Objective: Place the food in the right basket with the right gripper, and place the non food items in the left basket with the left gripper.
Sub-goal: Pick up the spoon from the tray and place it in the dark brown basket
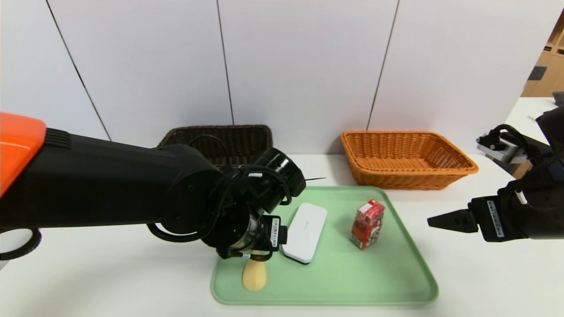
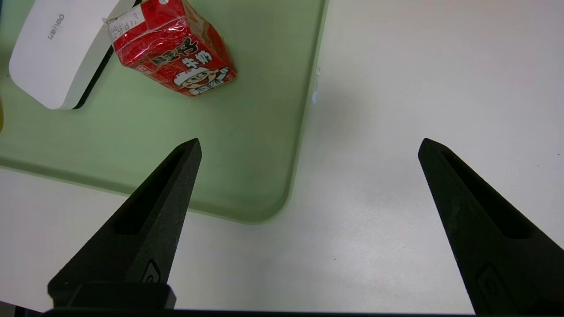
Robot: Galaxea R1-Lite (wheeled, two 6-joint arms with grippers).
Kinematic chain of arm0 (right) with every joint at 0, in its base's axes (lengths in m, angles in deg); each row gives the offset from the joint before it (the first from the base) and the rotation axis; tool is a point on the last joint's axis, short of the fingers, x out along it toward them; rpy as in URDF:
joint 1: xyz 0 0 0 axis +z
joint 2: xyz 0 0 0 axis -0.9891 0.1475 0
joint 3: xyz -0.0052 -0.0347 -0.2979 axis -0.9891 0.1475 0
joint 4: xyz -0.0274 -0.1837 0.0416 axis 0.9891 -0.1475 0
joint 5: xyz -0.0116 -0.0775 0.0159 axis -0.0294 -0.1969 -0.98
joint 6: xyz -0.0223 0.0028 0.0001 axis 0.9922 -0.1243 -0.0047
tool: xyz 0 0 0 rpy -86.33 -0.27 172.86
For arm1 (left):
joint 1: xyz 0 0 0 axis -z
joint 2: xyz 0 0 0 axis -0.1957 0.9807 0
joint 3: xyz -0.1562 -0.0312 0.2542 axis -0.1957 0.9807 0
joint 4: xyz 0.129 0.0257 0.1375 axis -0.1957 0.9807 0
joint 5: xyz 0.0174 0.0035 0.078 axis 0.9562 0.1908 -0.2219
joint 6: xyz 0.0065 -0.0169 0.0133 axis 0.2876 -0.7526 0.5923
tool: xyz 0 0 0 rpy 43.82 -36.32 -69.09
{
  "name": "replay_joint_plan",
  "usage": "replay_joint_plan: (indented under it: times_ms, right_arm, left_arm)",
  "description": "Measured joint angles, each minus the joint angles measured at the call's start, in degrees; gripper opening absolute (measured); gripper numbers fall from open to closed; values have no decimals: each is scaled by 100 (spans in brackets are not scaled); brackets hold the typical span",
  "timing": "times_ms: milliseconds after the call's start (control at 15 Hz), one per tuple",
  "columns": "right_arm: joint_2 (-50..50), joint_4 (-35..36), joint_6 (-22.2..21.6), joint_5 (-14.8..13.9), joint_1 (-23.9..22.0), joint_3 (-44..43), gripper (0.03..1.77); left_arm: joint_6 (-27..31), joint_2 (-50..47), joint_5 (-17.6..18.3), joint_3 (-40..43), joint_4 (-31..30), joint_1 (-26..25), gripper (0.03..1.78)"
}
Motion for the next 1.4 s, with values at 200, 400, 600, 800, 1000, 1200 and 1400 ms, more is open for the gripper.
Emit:
replay_joint_plan:
  times_ms: [200,400,600,800,1000,1200,1400]
  right_arm:
    - [-59,6,-1,1,2,79,170]
    - [-102,11,0,4,2,160,170]
    - [-130,13,-1,4,-6,238,170]
    - [-168,13,0,4,-9,276,170]
    - [-207,13,2,6,-13,286,170]
    - [-243,22,10,50,-15,312,170]
    - [-262,23,10,61,-17,325,170]
  left_arm:
    - [9,188,-100,-135,2,-11,169]
    - [0,347,-102,-218,2,-83,169]
    - [0,444,-100,-238,2,-160,169]
    - [-6,480,-72,-238,7,-229,169]
    - [-37,507,-46,-235,2,-234,169]
    - [-44,521,-52,-244,2,-232,169]
    - [-35,544,-57,-255,-4,-229,169]
